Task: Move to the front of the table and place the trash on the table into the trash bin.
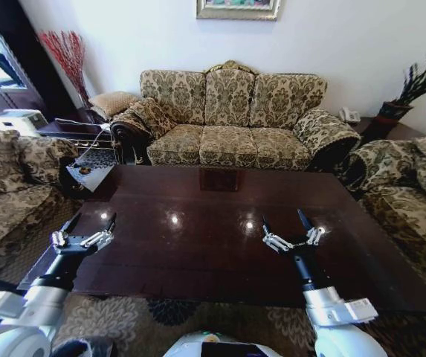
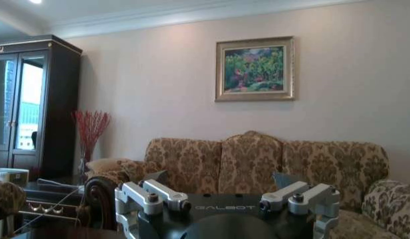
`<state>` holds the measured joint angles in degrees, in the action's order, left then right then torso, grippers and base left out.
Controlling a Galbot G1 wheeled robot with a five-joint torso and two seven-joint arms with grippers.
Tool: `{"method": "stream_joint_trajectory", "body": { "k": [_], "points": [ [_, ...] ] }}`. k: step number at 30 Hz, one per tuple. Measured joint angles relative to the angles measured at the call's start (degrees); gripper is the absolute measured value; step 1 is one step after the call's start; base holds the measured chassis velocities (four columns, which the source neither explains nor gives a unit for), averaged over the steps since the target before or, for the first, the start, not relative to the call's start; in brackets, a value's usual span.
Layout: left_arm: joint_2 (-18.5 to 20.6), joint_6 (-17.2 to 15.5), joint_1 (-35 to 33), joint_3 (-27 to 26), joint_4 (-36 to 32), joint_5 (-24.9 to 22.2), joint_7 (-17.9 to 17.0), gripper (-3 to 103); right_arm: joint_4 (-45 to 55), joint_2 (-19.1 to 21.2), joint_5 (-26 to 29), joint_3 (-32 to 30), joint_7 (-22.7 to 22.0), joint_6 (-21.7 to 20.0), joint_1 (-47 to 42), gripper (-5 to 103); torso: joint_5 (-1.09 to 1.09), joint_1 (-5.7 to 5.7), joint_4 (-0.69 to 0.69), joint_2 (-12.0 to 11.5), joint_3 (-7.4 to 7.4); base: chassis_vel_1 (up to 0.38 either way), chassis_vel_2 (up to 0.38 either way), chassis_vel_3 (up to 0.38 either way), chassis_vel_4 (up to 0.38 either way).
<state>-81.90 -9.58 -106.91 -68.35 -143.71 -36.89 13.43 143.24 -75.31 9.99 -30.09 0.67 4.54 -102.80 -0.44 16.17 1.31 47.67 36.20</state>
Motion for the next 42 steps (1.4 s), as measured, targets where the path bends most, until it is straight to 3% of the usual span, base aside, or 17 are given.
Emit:
{"method": "stream_joint_trajectory", "body": {
  "k": [24,42],
  "points": [
    [0.0,-0.1,0.1,-0.2,0.4,-0.3,-0.2,100,0.1,0.1,0.3,-0.1,0.0,-0.2,0.2,100,0.00,0.03,-0.01,0.0,0.01,0.029,-0.027,-0.030,0.030],
    [0.0,-0.1,0.1,-0.2,0.5,-0.4,-0.3,100,0.0,0.1,0.4,-0.1,-0.1,-0.3,0.2,100,0.00,-0.05,-0.01,0.0,-0.03,0.254,-0.262,-0.254,0.254]
  ]
}}
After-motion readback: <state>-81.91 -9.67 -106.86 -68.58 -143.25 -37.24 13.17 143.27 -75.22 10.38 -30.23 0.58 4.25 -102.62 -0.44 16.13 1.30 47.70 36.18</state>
